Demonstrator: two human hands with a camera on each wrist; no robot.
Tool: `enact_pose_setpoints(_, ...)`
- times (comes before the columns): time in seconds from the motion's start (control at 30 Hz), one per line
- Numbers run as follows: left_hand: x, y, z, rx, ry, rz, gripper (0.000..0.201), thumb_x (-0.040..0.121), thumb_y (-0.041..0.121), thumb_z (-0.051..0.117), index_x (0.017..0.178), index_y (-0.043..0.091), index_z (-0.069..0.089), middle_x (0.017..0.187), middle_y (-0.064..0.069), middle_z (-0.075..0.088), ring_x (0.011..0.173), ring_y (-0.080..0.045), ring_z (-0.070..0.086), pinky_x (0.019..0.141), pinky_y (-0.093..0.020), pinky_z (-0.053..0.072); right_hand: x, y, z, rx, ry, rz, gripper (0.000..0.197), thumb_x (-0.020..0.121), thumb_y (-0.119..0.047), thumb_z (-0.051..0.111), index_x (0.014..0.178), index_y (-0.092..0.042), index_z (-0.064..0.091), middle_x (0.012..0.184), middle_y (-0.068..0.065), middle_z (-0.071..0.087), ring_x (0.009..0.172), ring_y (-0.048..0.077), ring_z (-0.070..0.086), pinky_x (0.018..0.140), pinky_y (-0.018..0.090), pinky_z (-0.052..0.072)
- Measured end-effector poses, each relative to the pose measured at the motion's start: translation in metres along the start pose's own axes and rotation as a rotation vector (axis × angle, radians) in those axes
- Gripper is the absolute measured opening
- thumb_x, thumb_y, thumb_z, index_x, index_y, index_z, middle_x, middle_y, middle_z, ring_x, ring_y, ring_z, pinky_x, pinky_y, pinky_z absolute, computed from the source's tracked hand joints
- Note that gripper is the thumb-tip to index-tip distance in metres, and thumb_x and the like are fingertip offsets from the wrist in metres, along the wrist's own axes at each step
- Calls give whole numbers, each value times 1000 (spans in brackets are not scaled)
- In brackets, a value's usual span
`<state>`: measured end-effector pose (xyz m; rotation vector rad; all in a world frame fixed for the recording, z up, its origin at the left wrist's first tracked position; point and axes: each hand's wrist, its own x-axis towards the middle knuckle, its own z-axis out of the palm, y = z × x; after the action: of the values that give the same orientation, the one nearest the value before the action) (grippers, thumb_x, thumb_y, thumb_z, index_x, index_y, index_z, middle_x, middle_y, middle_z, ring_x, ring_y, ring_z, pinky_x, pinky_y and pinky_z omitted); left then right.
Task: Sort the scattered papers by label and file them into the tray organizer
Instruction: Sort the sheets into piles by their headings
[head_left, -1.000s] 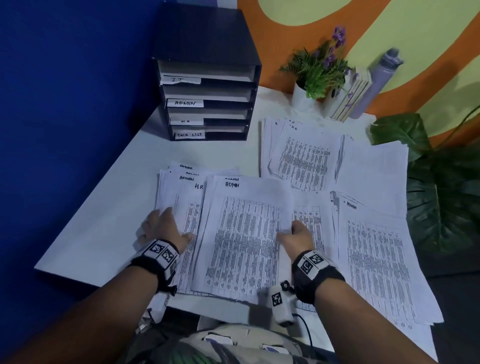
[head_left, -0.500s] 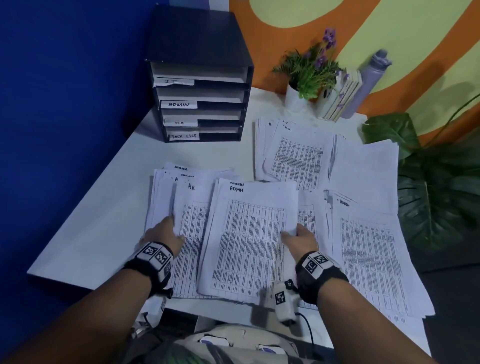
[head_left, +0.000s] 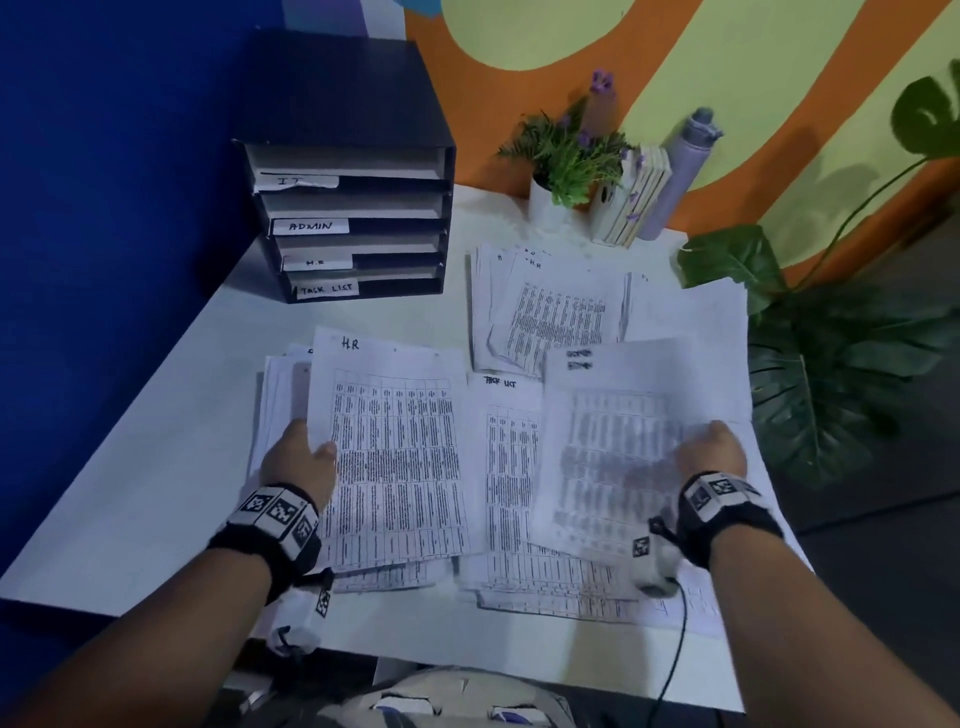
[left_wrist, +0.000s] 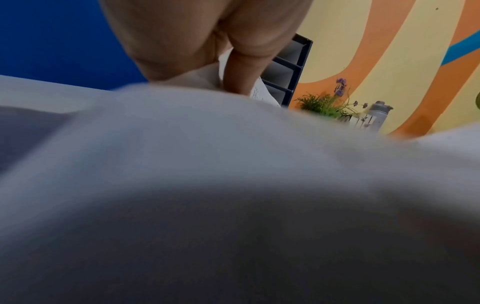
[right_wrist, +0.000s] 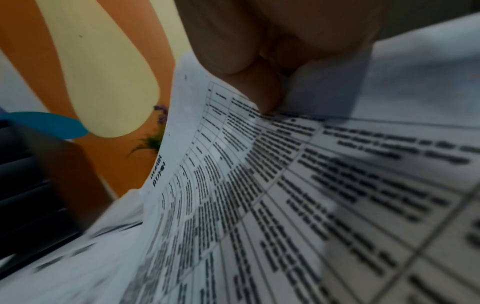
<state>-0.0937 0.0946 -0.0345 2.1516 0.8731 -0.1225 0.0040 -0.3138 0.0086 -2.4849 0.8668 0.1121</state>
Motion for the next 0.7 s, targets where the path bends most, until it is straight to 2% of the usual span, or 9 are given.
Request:
enact_pose_setpoints(0.13,-1,1,6,-16,-6,-3,36,98,20,50,130,6,46,127,-18,58,110,-37,57,93,-41,47,26,29,-29,-82,70,38,25,80,-7,64,104,-4,64,101,18,65,99,35,63,79,36,50)
enact_pose_setpoints(0.2,-3,2,9,-34,-2,1,30,98,16,50,126,6,49,121,-17,60,103,-34,58,88,-37,46,31,39,-41,-117,75,52,14,76,-3,67,90,-6,68,85,17,63,93,36,66,76,34,49)
enact_pose_setpoints(0.23,-4,4,10,-39,-3,-1,30,98,14,49,126,6,49,120,-16,60,103,-34,58,86,-36,45,35,45,-44,-119,79,57,17,75,0,68,91,-4,70,85,19,64,93,38,65,76,35,49)
enact_pose_setpoints(0.33,-5,6,11,-42,-6,13,34,97,12,49,131,6,47,123,-16,59,108,-34,57,85,-33,43,41,57,-44,-186,130,92,40,74,-9,74,111,-2,60,116,25,58,109,42,56,90,49,47)
enact_pose_setpoints(0.4,-5,7,13,-48,-3,21,36,97,13,50,132,8,47,125,-15,59,109,-34,57,90,-35,45,39,54,-35,-257,169,84,59,77,-20,72,130,-11,47,136,21,42,124,41,41,99,56,37)
enact_pose_setpoints(0.47,-6,10,15,-80,6,32,34,96,12,51,129,8,50,120,-14,61,99,-29,57,88,-33,46,31,37,-21,-225,139,-23,59,83,-18,67,137,-21,44,143,16,36,129,39,34,101,55,34)
enact_pose_setpoints(0.53,-10,14,16,-109,7,49,29,96,11,52,125,9,52,115,-12,63,94,-25,56,86,-31,44,14,11,-2,-72,30,-203,45,89,-16,60,134,-20,52,138,14,45,126,37,42,100,48,39)
enact_pose_setpoints(0.6,-14,18,18,-143,-11,64,29,96,12,53,124,11,53,117,-9,63,101,-26,58,91,-32,44,-14,-14,21,149,-176,-331,35,94,-20,58,128,-14,58,131,11,57,119,29,53,100,39,42)
enact_pose_setpoints(0.7,-20,21,21,-165,-59,96,28,96,14,53,124,15,53,115,-2,62,107,-25,59,93,-31,44,-64,-48,48,285,-526,-344,46,94,-39,56,133,-16,51,126,0,58,109,17,56,98,33,44)
